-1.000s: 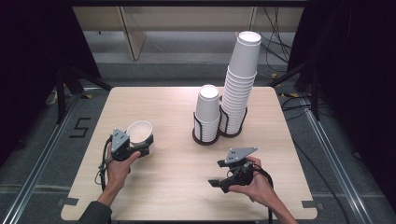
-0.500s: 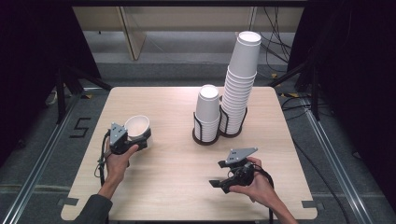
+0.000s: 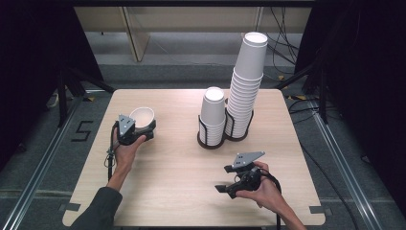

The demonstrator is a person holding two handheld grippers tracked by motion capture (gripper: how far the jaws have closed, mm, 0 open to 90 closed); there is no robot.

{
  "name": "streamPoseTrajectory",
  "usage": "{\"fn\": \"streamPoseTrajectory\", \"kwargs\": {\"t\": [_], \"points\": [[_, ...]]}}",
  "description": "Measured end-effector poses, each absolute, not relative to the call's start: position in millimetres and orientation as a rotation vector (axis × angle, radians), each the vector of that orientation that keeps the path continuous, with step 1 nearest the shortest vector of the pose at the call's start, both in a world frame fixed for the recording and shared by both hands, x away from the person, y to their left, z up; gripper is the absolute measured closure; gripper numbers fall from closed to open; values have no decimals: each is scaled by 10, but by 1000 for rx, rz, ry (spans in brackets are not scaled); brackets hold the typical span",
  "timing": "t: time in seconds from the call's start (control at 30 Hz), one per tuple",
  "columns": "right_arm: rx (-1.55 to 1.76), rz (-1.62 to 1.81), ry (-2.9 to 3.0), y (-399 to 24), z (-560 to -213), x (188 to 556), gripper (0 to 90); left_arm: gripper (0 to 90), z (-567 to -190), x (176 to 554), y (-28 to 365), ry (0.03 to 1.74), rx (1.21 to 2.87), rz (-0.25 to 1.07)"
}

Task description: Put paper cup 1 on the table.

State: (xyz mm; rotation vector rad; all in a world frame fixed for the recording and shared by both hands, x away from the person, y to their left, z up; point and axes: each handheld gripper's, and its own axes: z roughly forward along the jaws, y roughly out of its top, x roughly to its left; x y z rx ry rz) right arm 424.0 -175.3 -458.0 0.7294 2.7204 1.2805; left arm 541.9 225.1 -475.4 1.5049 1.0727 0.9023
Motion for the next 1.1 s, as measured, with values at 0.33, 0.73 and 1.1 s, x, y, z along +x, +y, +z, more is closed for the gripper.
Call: {"fn": "streamPoseTrajectory", "kwargs": {"t": [0.33, 0.73, 1.1], "points": [[734, 1287, 2719, -1768, -4593, 4239, 204, 110, -4774, 5630, 2223, 1094, 1505, 912], [732, 1295, 2718, -1788, -4585, 4226, 205, 102, -4895, 5755, 2160, 1123, 1529, 931], [718, 1290, 2726, -1806, -4580, 4223, 206, 109, -4974, 5725, 2155, 1151, 1587, 869]]}}
